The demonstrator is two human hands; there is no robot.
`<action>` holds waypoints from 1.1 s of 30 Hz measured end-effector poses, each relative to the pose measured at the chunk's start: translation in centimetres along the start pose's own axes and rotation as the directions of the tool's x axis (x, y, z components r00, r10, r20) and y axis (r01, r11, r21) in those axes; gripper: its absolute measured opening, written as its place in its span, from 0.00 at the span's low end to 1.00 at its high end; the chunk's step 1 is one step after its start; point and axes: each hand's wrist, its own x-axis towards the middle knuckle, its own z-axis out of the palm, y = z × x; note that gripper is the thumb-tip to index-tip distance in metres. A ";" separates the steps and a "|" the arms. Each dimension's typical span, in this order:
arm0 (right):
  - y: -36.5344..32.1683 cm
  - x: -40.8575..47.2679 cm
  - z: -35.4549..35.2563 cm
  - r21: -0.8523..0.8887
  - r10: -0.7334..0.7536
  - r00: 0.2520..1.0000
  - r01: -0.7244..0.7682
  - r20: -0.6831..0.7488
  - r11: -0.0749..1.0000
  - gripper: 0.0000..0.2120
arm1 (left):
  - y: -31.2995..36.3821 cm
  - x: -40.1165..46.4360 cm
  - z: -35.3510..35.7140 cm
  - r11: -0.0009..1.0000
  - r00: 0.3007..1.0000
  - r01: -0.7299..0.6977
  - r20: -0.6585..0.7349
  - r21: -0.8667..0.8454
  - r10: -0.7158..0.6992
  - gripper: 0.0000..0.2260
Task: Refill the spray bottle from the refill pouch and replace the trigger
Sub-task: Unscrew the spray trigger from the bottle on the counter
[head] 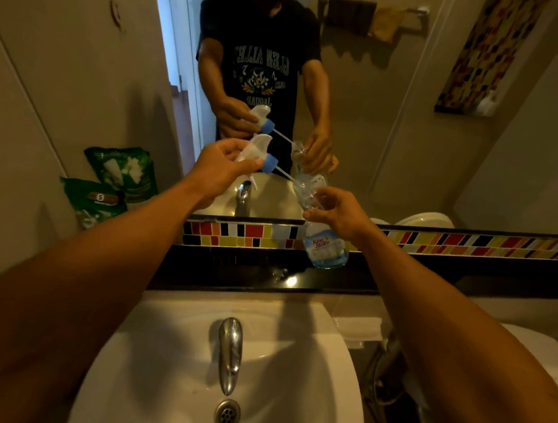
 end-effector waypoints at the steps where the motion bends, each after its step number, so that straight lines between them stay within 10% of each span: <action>1: -0.2 0.1 -0.1 -0.009 0.000 1.000 0.000 -0.014 1.000 0.27 | 0.1 -0.1 -0.7 1.000 1.000 -0.005 0.011 0.021 0.005 0.19; 33: -0.5 -1.8 -0.5 0.043 -0.018 0.995 0.023 -0.103 0.999 0.25 | -7.5 -6.3 -7.5 0.934 0.906 0.240 -0.283 -0.266 -0.314 0.20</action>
